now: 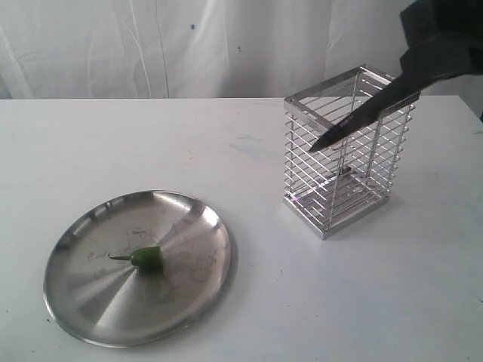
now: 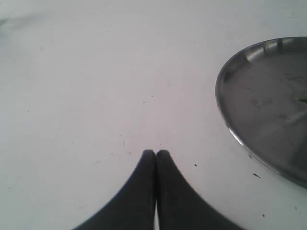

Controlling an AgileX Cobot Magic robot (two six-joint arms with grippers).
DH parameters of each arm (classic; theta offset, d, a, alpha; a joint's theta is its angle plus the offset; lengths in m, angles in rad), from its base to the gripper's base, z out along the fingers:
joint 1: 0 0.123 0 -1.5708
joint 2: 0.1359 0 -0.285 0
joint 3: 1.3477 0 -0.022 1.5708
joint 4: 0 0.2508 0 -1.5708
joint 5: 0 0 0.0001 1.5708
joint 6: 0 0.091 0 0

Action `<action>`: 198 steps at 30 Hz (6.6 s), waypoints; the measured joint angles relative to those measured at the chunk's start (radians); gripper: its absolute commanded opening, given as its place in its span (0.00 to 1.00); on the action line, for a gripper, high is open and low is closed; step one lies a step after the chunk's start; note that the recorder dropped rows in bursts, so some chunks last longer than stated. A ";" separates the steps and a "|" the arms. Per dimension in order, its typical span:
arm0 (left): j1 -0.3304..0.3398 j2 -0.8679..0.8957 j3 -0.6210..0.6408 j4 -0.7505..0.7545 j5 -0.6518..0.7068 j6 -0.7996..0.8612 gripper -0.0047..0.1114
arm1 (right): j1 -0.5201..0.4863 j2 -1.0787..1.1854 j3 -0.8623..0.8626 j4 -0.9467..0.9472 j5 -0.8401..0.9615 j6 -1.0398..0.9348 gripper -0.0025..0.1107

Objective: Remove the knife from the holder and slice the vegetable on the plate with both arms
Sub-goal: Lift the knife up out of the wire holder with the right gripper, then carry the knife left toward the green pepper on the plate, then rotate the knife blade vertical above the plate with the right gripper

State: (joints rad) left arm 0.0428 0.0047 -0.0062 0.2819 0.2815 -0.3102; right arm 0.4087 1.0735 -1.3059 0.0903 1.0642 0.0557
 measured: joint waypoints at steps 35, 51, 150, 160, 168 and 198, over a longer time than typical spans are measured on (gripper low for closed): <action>0.000 0.000 0.000 0.000 0.000 0.000 0.04 | 0.000 -0.384 0.668 0.341 -0.604 0.345 0.05; 0.000 0.000 0.000 0.000 0.000 0.000 0.04 | 0.000 -0.147 0.668 0.882 -0.488 -0.215 0.05; 0.000 0.000 0.000 0.000 0.000 0.000 0.04 | 0.110 0.767 0.536 1.311 -0.445 -0.957 0.09; 0.000 0.000 0.000 0.000 0.000 0.000 0.04 | 0.110 0.764 0.536 1.306 -0.475 -0.976 0.19; 0.000 0.000 0.000 0.000 0.000 0.000 0.04 | 0.110 0.766 0.536 1.298 -0.521 -1.000 0.29; 0.000 0.000 0.000 0.000 0.000 0.000 0.04 | 0.110 0.681 0.478 1.274 -0.615 -0.982 0.02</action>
State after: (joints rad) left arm 0.0428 0.0047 -0.0062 0.2819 0.2815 -0.3102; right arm 0.5184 1.7546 -0.8283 1.3645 0.4489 -0.9266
